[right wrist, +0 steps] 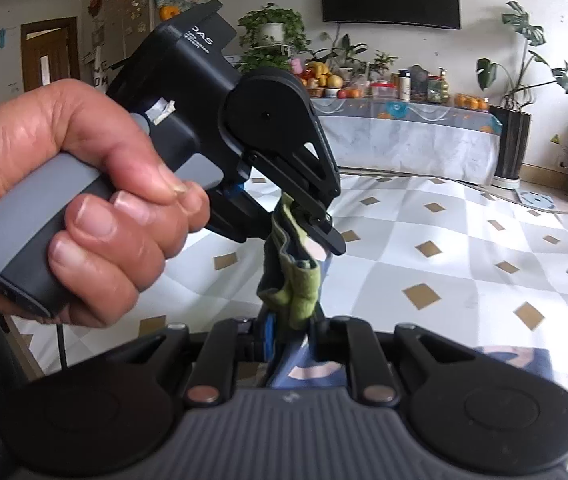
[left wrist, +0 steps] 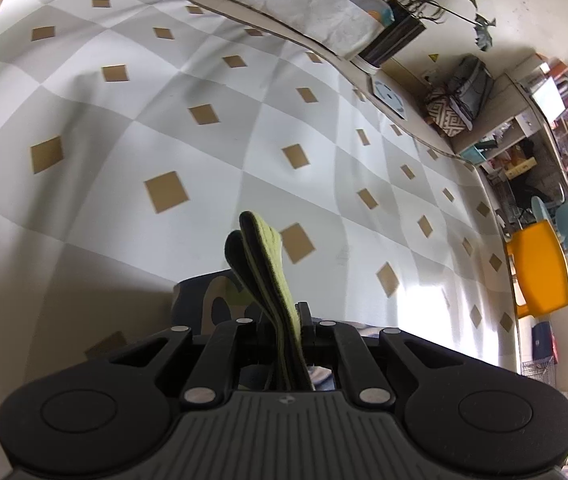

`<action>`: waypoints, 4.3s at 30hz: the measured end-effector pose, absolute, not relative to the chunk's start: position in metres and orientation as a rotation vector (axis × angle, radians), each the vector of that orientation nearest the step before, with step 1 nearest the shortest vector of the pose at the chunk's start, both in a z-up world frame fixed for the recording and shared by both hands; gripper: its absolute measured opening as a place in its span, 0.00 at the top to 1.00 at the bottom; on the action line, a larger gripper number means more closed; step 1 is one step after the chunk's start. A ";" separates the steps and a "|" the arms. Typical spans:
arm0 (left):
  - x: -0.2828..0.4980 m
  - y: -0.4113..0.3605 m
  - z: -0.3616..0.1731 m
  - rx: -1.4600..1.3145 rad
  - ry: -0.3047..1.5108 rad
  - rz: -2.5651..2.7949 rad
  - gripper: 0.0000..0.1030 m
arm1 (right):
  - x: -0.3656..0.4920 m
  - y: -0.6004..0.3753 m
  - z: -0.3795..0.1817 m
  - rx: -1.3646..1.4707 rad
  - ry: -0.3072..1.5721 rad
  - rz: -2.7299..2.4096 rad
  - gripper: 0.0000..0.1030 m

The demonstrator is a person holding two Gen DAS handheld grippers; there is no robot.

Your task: Fold clothes

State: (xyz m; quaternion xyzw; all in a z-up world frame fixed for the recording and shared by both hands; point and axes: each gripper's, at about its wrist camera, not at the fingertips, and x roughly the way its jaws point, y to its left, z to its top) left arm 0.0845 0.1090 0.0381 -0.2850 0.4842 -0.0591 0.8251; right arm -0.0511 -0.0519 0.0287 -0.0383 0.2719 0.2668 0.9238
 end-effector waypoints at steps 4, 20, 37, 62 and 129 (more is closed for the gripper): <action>0.083 0.090 0.041 -0.596 1.032 -0.144 0.94 | -0.055 -0.070 0.031 -0.062 0.560 0.522 0.86; 0.087 0.016 0.055 -0.557 1.057 -0.210 0.94 | -0.065 -0.139 0.042 0.065 0.573 0.405 0.85; 0.100 -0.053 0.033 -0.525 1.140 -0.266 0.94 | -0.067 -0.193 0.035 0.211 0.670 0.221 0.84; 0.091 -0.069 0.022 -0.526 1.240 -0.266 0.44 | -0.053 -0.245 -0.001 0.372 0.776 -0.071 0.51; -0.006 -0.004 -0.059 -0.447 1.210 -0.143 0.40 | -0.028 -0.182 -0.072 0.057 0.975 0.105 0.27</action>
